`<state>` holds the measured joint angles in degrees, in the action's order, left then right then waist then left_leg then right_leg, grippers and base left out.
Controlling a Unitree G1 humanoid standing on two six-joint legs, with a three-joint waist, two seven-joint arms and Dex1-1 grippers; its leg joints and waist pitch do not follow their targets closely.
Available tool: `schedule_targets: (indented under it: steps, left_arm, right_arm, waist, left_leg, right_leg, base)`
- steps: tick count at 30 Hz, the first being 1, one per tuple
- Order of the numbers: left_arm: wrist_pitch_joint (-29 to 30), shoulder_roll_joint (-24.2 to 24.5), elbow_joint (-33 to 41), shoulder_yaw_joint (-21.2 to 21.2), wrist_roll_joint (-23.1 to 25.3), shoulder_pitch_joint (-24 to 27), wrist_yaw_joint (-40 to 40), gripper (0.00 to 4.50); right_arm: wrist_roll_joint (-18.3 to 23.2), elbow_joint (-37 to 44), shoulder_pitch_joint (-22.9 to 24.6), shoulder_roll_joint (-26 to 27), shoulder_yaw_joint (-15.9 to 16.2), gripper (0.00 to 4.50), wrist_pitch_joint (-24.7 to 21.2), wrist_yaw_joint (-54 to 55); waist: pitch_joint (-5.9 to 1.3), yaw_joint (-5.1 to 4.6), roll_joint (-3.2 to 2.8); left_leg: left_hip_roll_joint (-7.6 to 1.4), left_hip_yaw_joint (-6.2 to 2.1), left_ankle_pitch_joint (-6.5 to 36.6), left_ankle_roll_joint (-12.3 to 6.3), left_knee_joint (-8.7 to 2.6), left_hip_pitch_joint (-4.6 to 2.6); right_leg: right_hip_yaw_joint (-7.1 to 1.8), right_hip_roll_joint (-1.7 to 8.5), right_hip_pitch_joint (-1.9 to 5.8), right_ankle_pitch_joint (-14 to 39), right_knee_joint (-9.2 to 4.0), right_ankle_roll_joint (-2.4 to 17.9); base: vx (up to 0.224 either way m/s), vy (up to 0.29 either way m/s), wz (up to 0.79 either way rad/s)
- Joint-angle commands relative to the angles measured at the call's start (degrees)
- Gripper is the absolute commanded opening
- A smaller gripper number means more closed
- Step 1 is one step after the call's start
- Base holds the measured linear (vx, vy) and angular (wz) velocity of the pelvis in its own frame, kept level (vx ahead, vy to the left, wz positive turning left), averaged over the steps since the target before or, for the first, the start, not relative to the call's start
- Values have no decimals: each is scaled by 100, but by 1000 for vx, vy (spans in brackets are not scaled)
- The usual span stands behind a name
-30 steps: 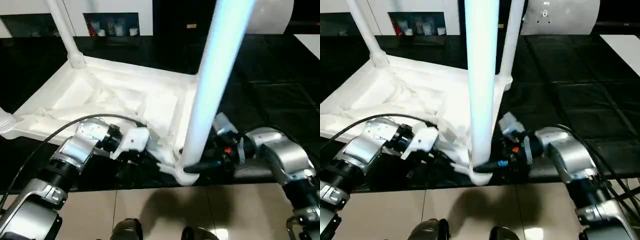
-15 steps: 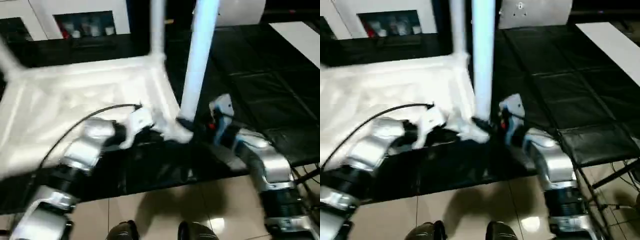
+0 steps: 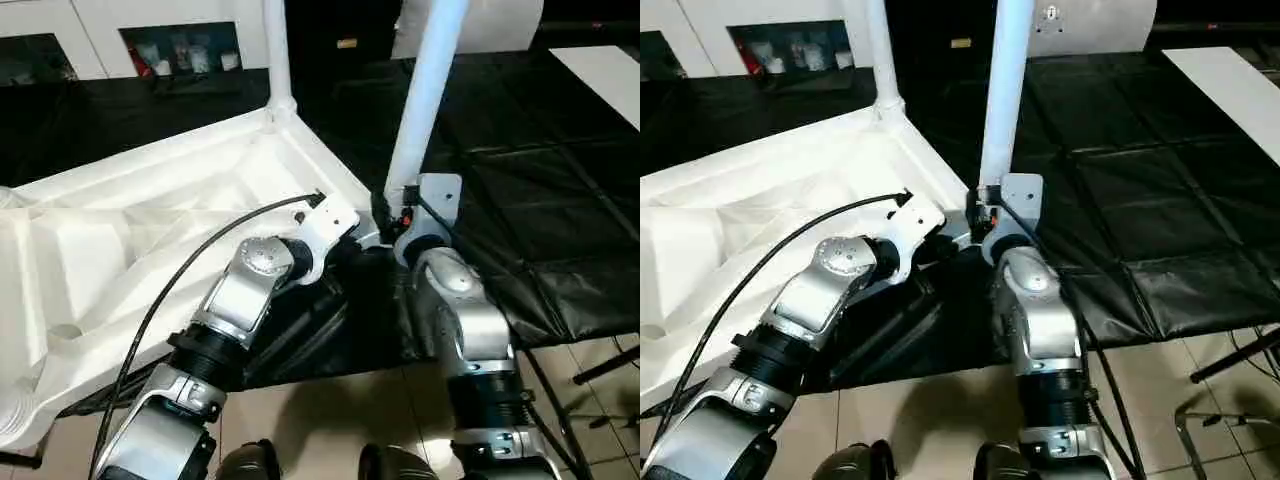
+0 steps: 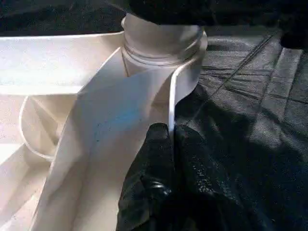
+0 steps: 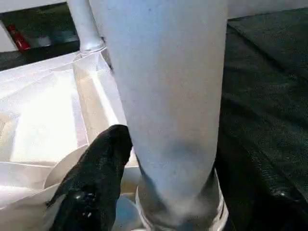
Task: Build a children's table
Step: Rotate leg to tighten
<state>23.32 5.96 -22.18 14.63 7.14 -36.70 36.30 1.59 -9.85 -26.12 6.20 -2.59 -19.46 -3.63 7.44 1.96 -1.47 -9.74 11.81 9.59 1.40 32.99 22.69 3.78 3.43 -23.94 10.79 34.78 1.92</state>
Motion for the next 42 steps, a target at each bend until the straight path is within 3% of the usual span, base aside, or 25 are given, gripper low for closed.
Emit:
schedule_targets:
  steps: [1, 4, 5, 6, 8, 14, 16, 19, 24, 27, 29, 31, 34, 37, 38, 41, 42]
  left_arm:
    - [-302, 159, 110, -175, -58, -24, -109, 0]
    - [-550, 518, 146, -152, -115, 137, 259, 0]
    - [-738, 744, 166, -131, -159, 228, 548, 0]
    - [-756, 761, 167, -129, -163, 235, 573, 0]
    - [-967, 1027, 157, -97, -206, 331, 943, 0]
    - [-1752, 1686, 123, 199, -324, 458, 2040, 0]
    - [-2191, 1980, 57, 304, -527, 485, 2763, 0]
    - [-2492, 2150, 13, 385, -690, 478, 3380, 0]
    - [-2776, 2302, -5, 548, -779, 453, 3985, 0]
    - [-3031, 2388, -17, 738, -857, 429, 4418, 0]
    - [-3178, 2395, -34, 842, -909, 397, 4676, 0]
    - [-3318, 2360, -56, 946, -887, 344, 4874, 0]
    - [-3455, 2306, -125, 996, -857, 289, 4988, 0]
    - [-3500, 2265, -167, 1026, -854, 250, 5007, 0]
    - [-3517, 2244, -184, 1042, -863, 231, 5023, 0]
    - [-3552, 2224, -205, 1061, -884, 212, 5063, 0]
    - [-3556, 2222, -206, 1062, -886, 211, 5068, 0]
  right_arm:
    - [190, -33, 47, -182, 97, 328, 132, -476]
    - [429, 40, 43, -664, 73, 348, 215, -1267]
    - [587, 94, 59, -972, 52, 363, 168, -1778]
    - [597, 97, 60, -995, 48, 363, 165, -1810]
    - [769, 108, 61, -1401, 48, 363, 113, -2442]
    - [1101, -71, -4, -2343, 291, 363, 131, -4133]
    - [1352, -101, 36, -2823, 562, 363, 289, -5394]
    - [1495, -72, 70, -3161, 820, 363, 433, -6322]
    - [1573, -125, 20, -3413, 1033, 363, 488, -7088]
    - [1599, -269, -81, -3541, 1229, 363, 567, -7596]
    - [1576, -404, -162, -3608, 1405, 329, 653, -7970]
    - [1525, -532, -210, -3627, 1595, 326, 710, -8270]
    - [1515, -625, -229, -3612, 1697, 288, 792, -8496]
    - [1535, -643, -242, -3593, 1733, 283, 792, -8593]
    - [1545, -650, -255, -3580, 1754, 252, 792, -8643]
    - [1565, -672, -278, -3560, 1787, 246, 797, -8733]
    - [1569, -674, -280, -3557, 1792, 223, 797, -8743]
  waist:
    - [-431, 28, 37]
    - [-453, 18, 49]
    - [-457, 11, 46]
    - [-473, 20, 72]
    - [-462, 25, 73]
    - [-453, 66, 67]
    - [-464, 99, 69]
    - [-455, 161, 64]
    - [-465, 317, 78]
    - [-467, 358, 68]
    - [-460, 377, 81]
    - [-468, 406, 85]
    - [-481, 436, 89]
    - [-490, 456, 94]
    - [-493, 462, 82]
    - [-496, 465, 92]
    - [-496, 462, 90]
  left_leg:
    - [-340, -228, 682, -408, -346, -126]
    - [-331, -221, 409, -657, -300, -84]
    - [-330, -211, 390, -690, -291, -90]
    - [-325, -220, 322, -761, -274, -63]
    - [-323, -206, 336, -835, -261, -72]
    - [-381, -207, 489, -743, -278, -126]
    - [-374, -201, 580, -776, -261, -125]
    - [-392, -187, 586, -780, -255, -119]
    - [-441, -183, 694, -681, -265, -175]
    - [-441, -192, 732, -629, -270, -168]
    - [-439, -189, 815, -592, -271, -166]
    - [-436, -195, 797, -576, -265, -158]
    - [-441, -198, 716, -606, -260, -160]
    - [-437, -197, 682, -628, -254, -157]
    - [-439, -202, 659, -637, -252, -151]
    - [-438, -206, 664, -646, -252, -144]
    - [-434, -207, 660, -646, -251, -146]
  right_leg:
    - [-348, 532, 331, 685, -425, 1087]
    - [-346, 532, 380, 53, -350, 1204]
    - [-345, 526, 364, 9, -349, 1233]
    - [-342, 542, 418, -93, -322, 1260]
    - [-336, 534, 392, -45, -334, 1285]
    - [-329, 523, 350, 406, -351, 1330]
    - [-324, 537, 363, 404, -344, 1375]
    - [-317, 537, 344, 449, -336, 1382]
    - [-326, 548, 291, 749, -342, 1390]
    - [-328, 563, 292, 800, -335, 1397]
    - [-335, 578, 288, 923, -351, 1380]
    - [-336, 587, 296, 1018, -362, 1348]
    - [-333, 582, 294, 927, -344, 1368]
    - [-330, 574, 297, 833, -328, 1384]
    - [-328, 580, 304, 789, -320, 1399]
    - [-324, 585, 309, 826, -325, 1389]
    - [-323, 578, 308, 831, -329, 1390]
  base:
    - [0, 0, 0]
    - [0, 0, 0]
    - [0, 0, 0]
    - [0, 0, 0]
    - [0, 0, 0]
    - [0, 0, 0]
    - [0, 0, 0]
    - [0, 0, 0]
    - [0, 0, 0]
    - [0, 0, 0]
    - [0, 0, 0]
    - [0, 0, 0]
    - [0, 0, 0]
    - [0, 0, 0]
    - [0, 0, 0]
    - [0, 0, 0]
    - [0, 0, 0]
